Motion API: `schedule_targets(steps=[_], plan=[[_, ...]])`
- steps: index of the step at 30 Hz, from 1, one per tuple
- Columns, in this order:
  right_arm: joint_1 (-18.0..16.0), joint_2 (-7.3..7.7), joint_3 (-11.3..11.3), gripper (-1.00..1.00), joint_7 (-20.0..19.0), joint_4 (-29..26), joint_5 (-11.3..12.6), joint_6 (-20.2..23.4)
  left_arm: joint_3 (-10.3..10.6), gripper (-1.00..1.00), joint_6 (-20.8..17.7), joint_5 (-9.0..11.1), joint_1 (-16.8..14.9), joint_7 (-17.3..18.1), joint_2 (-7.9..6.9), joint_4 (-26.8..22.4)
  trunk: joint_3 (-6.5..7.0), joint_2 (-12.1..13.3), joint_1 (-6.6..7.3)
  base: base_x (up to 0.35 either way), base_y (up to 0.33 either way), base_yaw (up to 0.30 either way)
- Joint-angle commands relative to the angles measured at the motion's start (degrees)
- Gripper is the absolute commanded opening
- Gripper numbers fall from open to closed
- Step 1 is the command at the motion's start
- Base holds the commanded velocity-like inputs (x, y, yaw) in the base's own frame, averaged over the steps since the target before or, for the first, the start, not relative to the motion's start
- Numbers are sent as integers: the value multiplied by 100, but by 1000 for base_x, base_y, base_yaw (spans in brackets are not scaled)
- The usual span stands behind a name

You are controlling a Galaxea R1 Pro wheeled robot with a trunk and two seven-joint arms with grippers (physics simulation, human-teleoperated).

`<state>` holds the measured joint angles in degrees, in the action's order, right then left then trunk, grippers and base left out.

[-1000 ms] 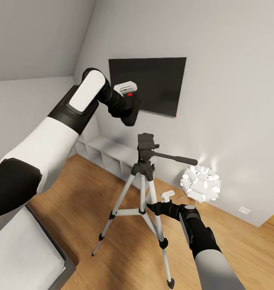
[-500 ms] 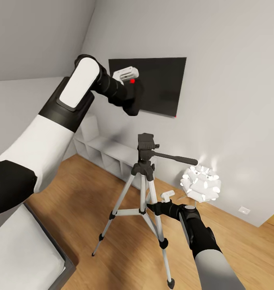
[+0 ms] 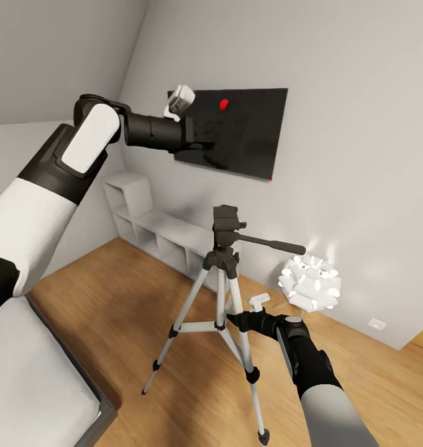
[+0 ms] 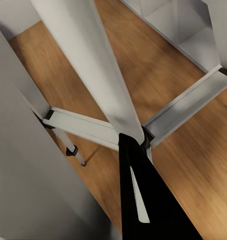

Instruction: Attach the digital camera to the camera tripod in the bedroom.

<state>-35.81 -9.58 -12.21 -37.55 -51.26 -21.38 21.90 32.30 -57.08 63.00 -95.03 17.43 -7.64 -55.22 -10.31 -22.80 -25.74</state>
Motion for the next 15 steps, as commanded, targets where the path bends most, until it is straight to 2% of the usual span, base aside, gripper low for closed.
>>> schedule_targets(steps=[1,4,15], plan=[[-5,-8,-36,-100,-48,-5,-121,16,11,-100,5,-71,-11,81,-4,-1,-13,-12,-4,0,0,0],[-5,-8,-36,-100,-44,-6,-118,16,18,-100,16,-181,-10,107,11,-93,-13,-12,-4,0,0,0],[-5,-8,-36,-100,-36,-7,-114,16,160,-100,13,-397,-9,11,7,-371,-13,-12,-4,0,0,0]])
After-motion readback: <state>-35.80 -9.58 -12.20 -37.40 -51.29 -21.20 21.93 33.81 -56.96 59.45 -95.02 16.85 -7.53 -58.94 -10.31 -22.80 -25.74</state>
